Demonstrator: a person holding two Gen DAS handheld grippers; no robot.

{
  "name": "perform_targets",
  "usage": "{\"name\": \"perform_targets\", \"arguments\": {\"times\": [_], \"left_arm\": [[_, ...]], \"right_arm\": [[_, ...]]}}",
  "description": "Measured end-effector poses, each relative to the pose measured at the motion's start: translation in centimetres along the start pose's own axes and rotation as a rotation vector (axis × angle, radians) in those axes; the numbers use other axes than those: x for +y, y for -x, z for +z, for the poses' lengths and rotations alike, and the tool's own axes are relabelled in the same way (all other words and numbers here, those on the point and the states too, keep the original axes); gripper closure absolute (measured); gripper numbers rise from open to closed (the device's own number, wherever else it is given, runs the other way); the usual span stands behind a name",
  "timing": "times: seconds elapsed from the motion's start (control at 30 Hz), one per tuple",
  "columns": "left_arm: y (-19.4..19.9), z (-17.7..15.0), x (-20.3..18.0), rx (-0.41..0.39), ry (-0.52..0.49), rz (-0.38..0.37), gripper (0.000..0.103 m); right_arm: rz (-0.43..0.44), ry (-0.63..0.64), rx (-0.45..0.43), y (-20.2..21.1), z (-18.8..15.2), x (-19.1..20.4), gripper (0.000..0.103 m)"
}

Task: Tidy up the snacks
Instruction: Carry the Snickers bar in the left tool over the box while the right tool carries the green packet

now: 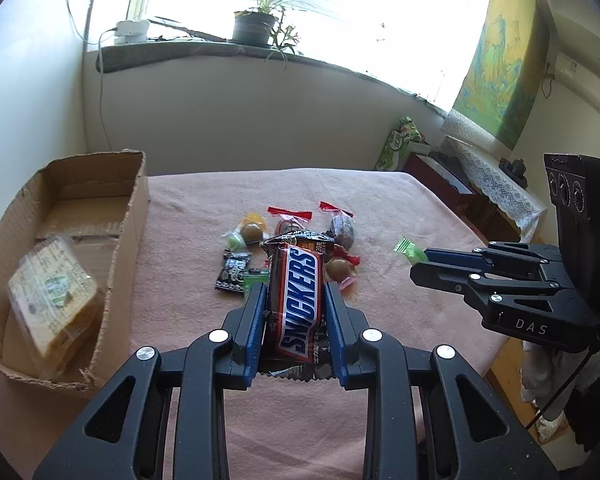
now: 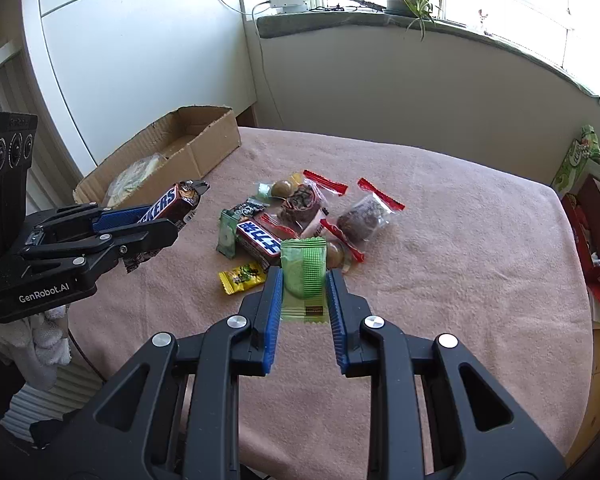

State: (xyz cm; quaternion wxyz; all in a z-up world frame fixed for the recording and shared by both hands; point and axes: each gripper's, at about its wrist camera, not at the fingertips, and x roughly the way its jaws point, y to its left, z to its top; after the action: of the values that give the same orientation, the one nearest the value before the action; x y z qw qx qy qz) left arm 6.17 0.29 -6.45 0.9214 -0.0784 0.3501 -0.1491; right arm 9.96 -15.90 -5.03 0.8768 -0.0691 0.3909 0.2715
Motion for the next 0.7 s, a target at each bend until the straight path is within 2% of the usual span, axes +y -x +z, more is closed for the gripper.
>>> {"name": "perform_targets", "arguments": {"times": [0.27, 0.7], "left_arm": [[2.9, 0.0, 5.0, -0.055, 0.079, 0.09, 0.076], [6.9, -1.1, 11.5, -0.1, 0.174, 0.252, 0.076]], "right_arm": [[0.077, 0.065, -0.038, -1.7, 4.3, 4.1, 0.08], [0.154, 0.19, -0.039, -7.1, 9.6, 11.3, 0.08]]}}
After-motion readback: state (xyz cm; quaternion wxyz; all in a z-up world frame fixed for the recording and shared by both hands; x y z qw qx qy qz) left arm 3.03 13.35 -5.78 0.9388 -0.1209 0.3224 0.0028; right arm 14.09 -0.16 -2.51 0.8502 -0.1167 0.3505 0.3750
